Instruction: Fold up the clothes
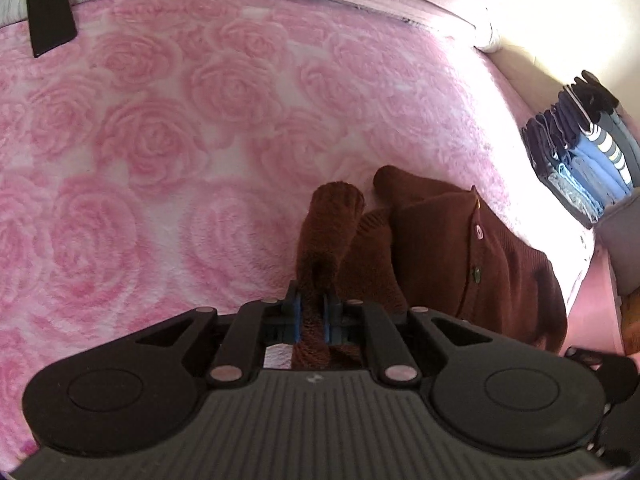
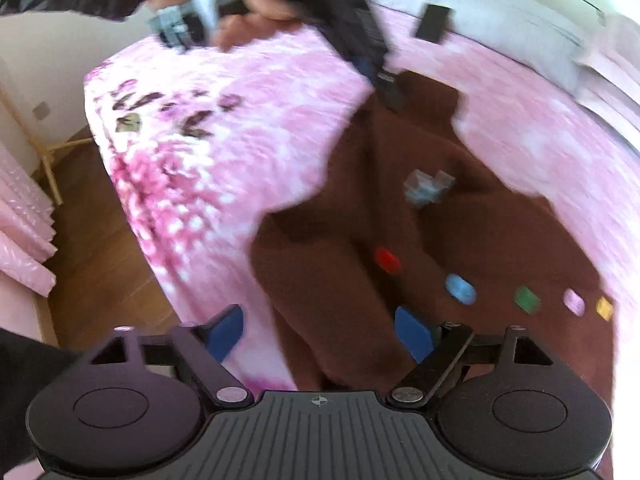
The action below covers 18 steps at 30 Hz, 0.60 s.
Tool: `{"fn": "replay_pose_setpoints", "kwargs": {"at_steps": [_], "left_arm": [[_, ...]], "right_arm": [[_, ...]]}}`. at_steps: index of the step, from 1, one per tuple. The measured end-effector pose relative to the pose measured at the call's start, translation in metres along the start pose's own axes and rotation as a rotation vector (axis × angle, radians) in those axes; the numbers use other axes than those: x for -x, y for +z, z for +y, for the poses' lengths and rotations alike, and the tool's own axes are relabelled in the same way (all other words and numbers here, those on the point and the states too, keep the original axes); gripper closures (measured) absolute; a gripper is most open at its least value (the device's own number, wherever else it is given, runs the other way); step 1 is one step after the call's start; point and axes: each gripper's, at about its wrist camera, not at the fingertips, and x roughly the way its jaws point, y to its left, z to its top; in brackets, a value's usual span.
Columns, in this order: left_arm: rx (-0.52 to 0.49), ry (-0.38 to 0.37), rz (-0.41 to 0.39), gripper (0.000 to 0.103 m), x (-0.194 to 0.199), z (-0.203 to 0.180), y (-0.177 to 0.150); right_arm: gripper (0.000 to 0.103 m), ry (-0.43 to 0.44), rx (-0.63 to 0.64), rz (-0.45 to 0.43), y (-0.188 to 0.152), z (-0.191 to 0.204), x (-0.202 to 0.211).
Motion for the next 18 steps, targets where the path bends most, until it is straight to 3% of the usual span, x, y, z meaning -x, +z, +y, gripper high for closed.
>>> {"fn": "replay_pose_setpoints", "kwargs": {"at_steps": [3, 4, 5, 6, 8, 11, 13, 18], "left_arm": [[0.003, -0.047, 0.010, 0.085, -0.004, 0.005, 0.003], [0.008, -0.068, 0.012, 0.073, -0.006, 0.008, 0.005], [0.019, -0.090, 0.010, 0.064, -0.008, 0.010, 0.007], [0.032, -0.112, 0.008, 0.062, -0.010, 0.013, 0.010], [0.070, -0.153, 0.019, 0.060, -0.017, 0.017, 0.016], [0.095, -0.160, 0.071, 0.056, -0.039, 0.020, 0.025], [0.063, -0.081, 0.113, 0.056, -0.055, 0.017, 0.027], [0.004, 0.070, 0.110, 0.054, -0.066, 0.015, 0.027]], "right_arm": [[0.020, -0.066, 0.038, 0.029, 0.009, 0.012, -0.037], [0.025, -0.067, 0.032, 0.063, 0.008, 0.012, -0.052], [0.042, -0.049, 0.013, 0.092, 0.006, 0.009, -0.062], [0.077, -0.027, 0.000, 0.115, 0.003, 0.007, -0.067], [0.086, -0.019, 0.028, 0.108, -0.003, 0.014, -0.059], [0.092, 0.023, 0.030, 0.111, -0.021, 0.029, -0.033], [0.094, 0.030, 0.011, 0.114, -0.033, 0.038, -0.014], [0.095, -0.007, -0.114, 0.113, -0.053, 0.046, 0.026]]}}
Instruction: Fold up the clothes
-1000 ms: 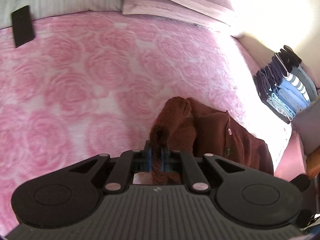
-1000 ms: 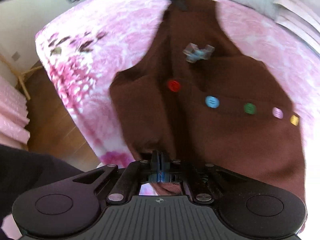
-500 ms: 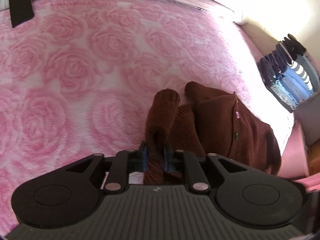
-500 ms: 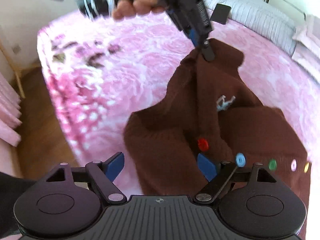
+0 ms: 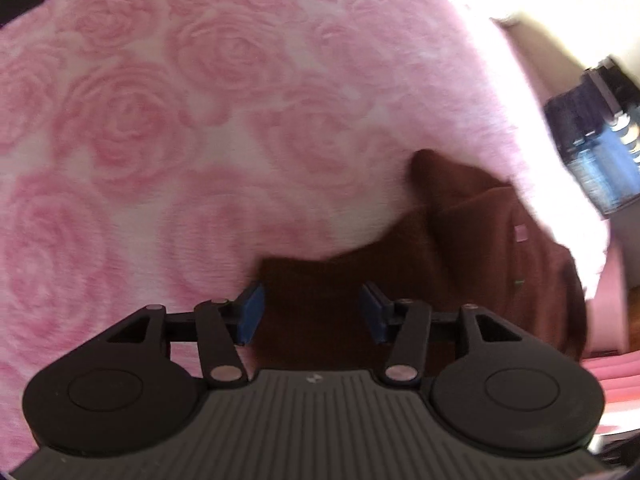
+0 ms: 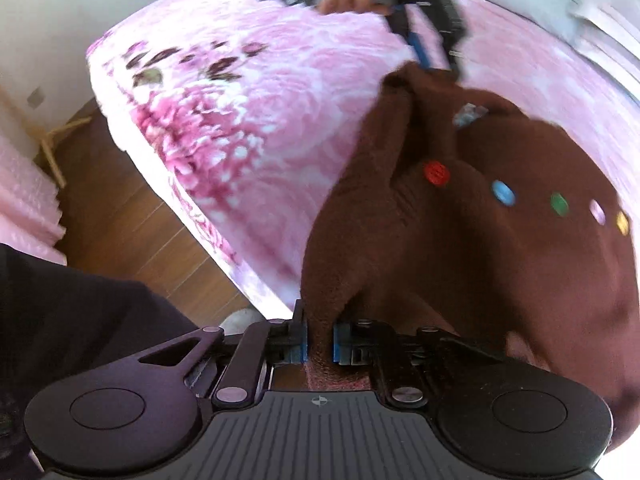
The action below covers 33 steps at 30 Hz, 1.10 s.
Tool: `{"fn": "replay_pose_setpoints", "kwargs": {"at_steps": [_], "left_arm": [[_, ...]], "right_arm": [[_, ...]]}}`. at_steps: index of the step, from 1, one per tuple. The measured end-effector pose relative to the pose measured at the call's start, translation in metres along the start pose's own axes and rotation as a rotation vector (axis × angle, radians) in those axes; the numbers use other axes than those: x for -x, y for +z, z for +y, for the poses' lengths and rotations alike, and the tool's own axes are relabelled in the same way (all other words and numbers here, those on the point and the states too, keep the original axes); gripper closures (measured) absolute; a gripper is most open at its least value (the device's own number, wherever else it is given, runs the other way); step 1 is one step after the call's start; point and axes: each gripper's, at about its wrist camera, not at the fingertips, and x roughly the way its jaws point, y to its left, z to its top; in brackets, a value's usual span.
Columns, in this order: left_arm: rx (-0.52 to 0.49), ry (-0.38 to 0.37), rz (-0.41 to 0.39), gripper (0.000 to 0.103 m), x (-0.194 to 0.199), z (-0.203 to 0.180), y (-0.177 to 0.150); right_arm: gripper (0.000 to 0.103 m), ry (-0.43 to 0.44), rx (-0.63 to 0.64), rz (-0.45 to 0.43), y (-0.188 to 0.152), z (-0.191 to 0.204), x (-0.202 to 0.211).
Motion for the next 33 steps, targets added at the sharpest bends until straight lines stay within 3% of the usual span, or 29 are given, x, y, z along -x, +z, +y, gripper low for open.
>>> {"fn": "replay_pose_setpoints", "kwargs": {"at_steps": [2, 7, 9, 10, 11, 16, 19, 25, 29, 33], "left_arm": [[-0.001, 0.033, -0.006, 0.054, 0.001, 0.003, -0.002], [0.045, -0.103, 0.152, 0.057, -0.012, -0.001, -0.008], [0.038, -0.127, 0.165, 0.071, -0.014, -0.009, -0.012], [0.038, -0.139, 0.164, 0.096, -0.015, -0.012, -0.014], [0.050, -0.144, 0.137, 0.102, -0.010, -0.014, -0.012], [0.126, -0.159, -0.080, 0.102, 0.047, -0.019, 0.018], [0.100, -0.159, -0.239, 0.102, 0.112, -0.031, 0.065], [0.016, -0.142, -0.560, 0.102, 0.258, -0.079, 0.125], [-0.019, -0.087, -0.692, 0.102, 0.332, -0.108, 0.124], [-0.051, -0.025, -0.698, 0.102, 0.364, -0.132, 0.085]], "right_arm": [[0.095, -0.005, -0.027, -0.005, -0.003, -0.001, 0.010], [0.095, -0.013, -0.063, -0.024, -0.002, -0.005, 0.031], [0.095, -0.024, -0.080, -0.044, 0.001, -0.013, 0.039], [0.095, -0.033, -0.082, -0.053, 0.003, -0.016, 0.044], [0.095, -0.045, -0.081, -0.063, 0.004, -0.020, 0.049], [0.095, -0.145, -0.060, -0.112, 0.016, -0.056, 0.088], [0.095, -0.242, -0.063, -0.166, 0.037, -0.102, 0.120], [0.096, -0.531, 0.087, -0.363, 0.113, -0.183, 0.223], [0.096, -0.688, 0.182, -0.506, 0.140, -0.193, 0.295], [0.096, -0.711, 0.243, -0.580, 0.127, -0.171, 0.317]]}}
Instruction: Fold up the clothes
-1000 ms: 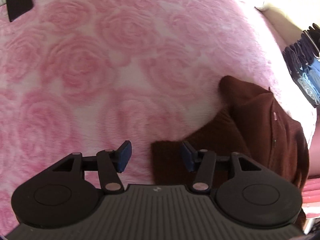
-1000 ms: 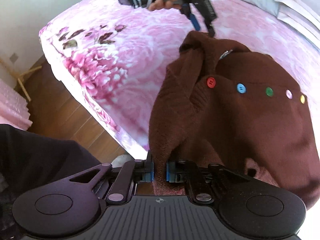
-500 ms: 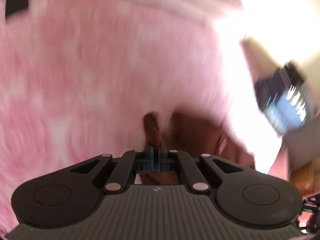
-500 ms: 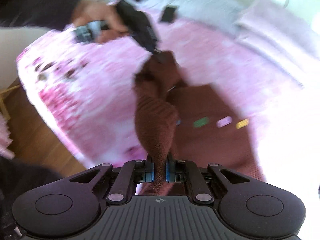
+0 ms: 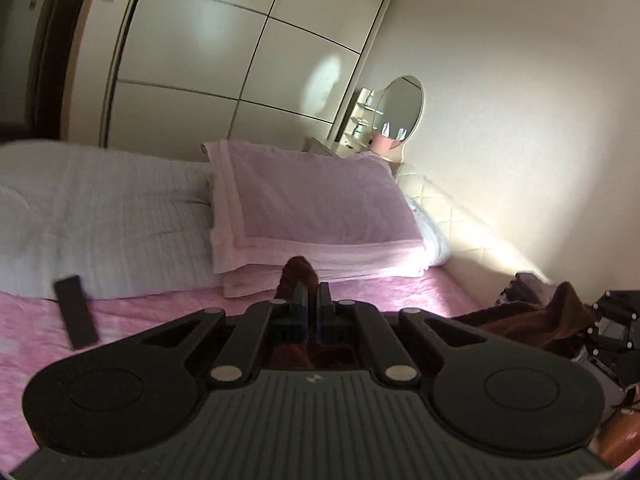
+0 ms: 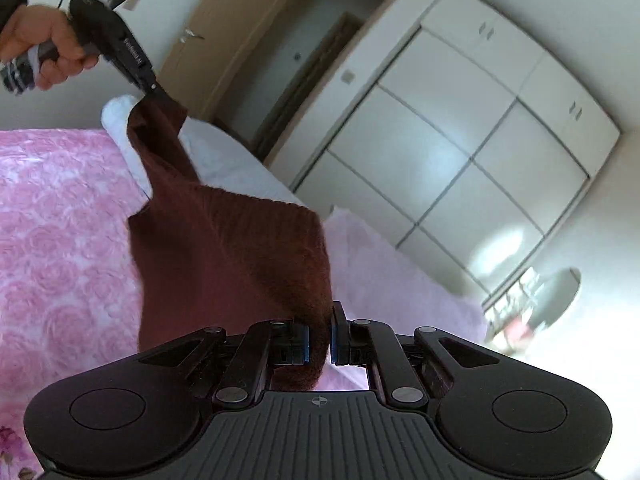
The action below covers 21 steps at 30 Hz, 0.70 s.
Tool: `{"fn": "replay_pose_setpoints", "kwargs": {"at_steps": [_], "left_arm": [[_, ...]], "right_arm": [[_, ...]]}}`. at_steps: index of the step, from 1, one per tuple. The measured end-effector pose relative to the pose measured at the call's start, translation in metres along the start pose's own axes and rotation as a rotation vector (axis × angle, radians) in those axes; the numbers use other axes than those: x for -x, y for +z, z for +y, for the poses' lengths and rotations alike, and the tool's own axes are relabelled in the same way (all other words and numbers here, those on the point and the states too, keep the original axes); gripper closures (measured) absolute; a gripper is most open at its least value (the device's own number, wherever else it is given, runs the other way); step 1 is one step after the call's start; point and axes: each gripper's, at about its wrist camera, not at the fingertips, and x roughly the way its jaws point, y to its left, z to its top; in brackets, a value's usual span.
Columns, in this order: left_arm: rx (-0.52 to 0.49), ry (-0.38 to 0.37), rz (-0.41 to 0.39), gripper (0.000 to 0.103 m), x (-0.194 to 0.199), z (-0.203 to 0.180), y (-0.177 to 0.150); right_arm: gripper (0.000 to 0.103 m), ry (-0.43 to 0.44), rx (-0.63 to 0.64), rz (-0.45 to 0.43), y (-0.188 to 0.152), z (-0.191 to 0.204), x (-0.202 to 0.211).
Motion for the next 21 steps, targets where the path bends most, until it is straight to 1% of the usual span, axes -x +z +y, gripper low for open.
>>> {"fn": "replay_pose_setpoints", "kwargs": {"at_steps": [2, 4, 6, 7, 9, 11, 12, 13, 15, 17, 18, 19, 20, 21], "left_arm": [[0.013, 0.021, 0.049, 0.102, 0.019, -0.005, -0.027], [0.032, 0.040, 0.134, 0.102, 0.034, -0.005, -0.064], [0.081, 0.055, 0.267, 0.102, 0.036, -0.001, -0.126], [0.106, 0.061, 0.335, 0.102, 0.036, 0.001, -0.158], [0.202, 0.116, 0.490, 0.102, 0.032, 0.009, -0.235], [0.253, 0.156, 0.628, 0.101, 0.024, 0.015, -0.300], [0.251, 0.185, 0.697, 0.102, 0.022, 0.015, -0.331], [0.254, 0.195, 0.738, 0.102, 0.022, 0.015, -0.350], [0.266, 0.202, 0.806, 0.100, 0.021, 0.013, -0.379], [0.285, 0.202, 0.818, 0.099, 0.024, 0.015, -0.391], [0.290, 0.199, 0.812, 0.099, 0.021, 0.017, -0.387], [0.286, 0.199, 0.799, 0.095, 0.019, 0.019, -0.382], [0.276, 0.196, 0.779, 0.090, 0.017, 0.024, -0.376], [0.264, 0.194, 0.758, 0.087, 0.014, 0.030, -0.369]], "right_arm": [[0.096, 0.034, -0.004, -0.007, -0.014, 0.019, 0.015], [0.095, 0.110, -0.038, 0.020, -0.039, 0.048, 0.024], [0.095, 0.210, -0.038, 0.094, -0.074, 0.090, 0.030], [0.095, 0.257, -0.040, 0.146, -0.093, 0.111, 0.031], [0.095, 0.360, -0.049, 0.299, -0.134, 0.152, 0.028], [0.092, 0.463, -0.058, 0.453, -0.175, 0.193, 0.025], [0.083, 0.507, -0.058, 0.526, -0.194, 0.211, 0.024], [0.077, 0.530, -0.048, 0.583, -0.206, 0.224, 0.025], [0.075, 0.564, -0.064, 0.645, -0.219, 0.235, 0.031], [0.074, 0.563, -0.109, 0.681, -0.219, 0.233, 0.034], [0.072, 0.560, -0.132, 0.696, -0.218, 0.230, 0.034], [0.070, 0.552, -0.154, 0.700, -0.215, 0.222, 0.030], [0.069, 0.541, -0.180, 0.704, -0.212, 0.214, 0.025], [0.064, 0.526, -0.214, 0.706, -0.210, 0.206, 0.021]]}}
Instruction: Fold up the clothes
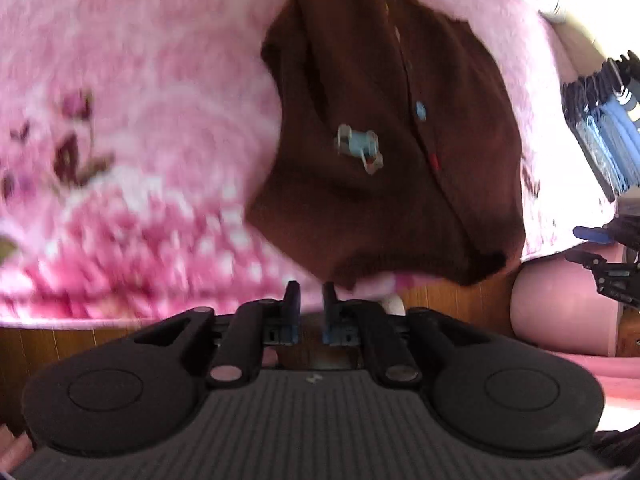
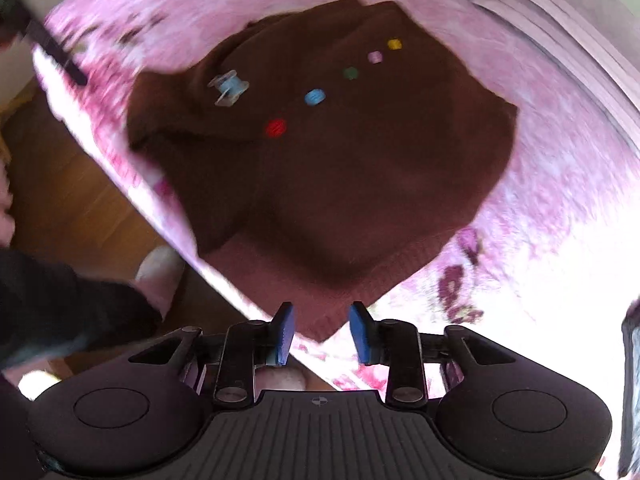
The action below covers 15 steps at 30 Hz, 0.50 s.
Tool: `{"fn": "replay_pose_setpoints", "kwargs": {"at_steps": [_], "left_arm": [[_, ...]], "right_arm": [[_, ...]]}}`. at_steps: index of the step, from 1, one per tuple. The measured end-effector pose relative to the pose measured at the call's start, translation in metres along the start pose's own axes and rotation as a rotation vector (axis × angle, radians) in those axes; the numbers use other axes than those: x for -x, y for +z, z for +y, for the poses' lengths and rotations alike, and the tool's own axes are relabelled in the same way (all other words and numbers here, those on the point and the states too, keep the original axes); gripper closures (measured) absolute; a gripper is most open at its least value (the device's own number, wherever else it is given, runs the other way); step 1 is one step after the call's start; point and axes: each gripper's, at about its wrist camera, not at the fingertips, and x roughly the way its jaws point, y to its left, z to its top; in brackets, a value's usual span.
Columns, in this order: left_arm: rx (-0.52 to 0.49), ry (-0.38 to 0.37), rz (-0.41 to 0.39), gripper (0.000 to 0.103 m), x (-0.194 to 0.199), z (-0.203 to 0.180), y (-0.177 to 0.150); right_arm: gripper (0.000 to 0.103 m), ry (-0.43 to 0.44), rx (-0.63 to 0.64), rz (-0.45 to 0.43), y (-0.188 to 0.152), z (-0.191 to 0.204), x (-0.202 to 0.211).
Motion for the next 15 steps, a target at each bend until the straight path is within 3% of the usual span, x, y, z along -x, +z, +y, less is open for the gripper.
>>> {"fn": "replay_pose_setpoints", "kwargs": {"at_steps": [2, 8, 11, 15], "left_arm": [[-0.020, -0.004, -0.044, 0.083, 0.004, 0.007, 0.016], [-0.147, -0.008, -0.125, 0.075, -0.003, 0.012, 0.111], [-0.218, 0.015, -0.150, 0.073, -0.015, 0.005, 0.158], [-0.217, 0.040, -0.151, 0.072, -0.046, -0.002, 0.202]], "right_arm": [[0.057, -0.010, -0.073, -0.017, 0.012, -0.017, 0.002], [0.057, -0.060, -0.306, -0.088, 0.071, -0.073, 0.005], [0.056, -0.067, -0.321, -0.113, 0.099, -0.097, -0.005], [0.051, -0.051, -0.276, -0.127, 0.143, -0.137, -0.042]]}}
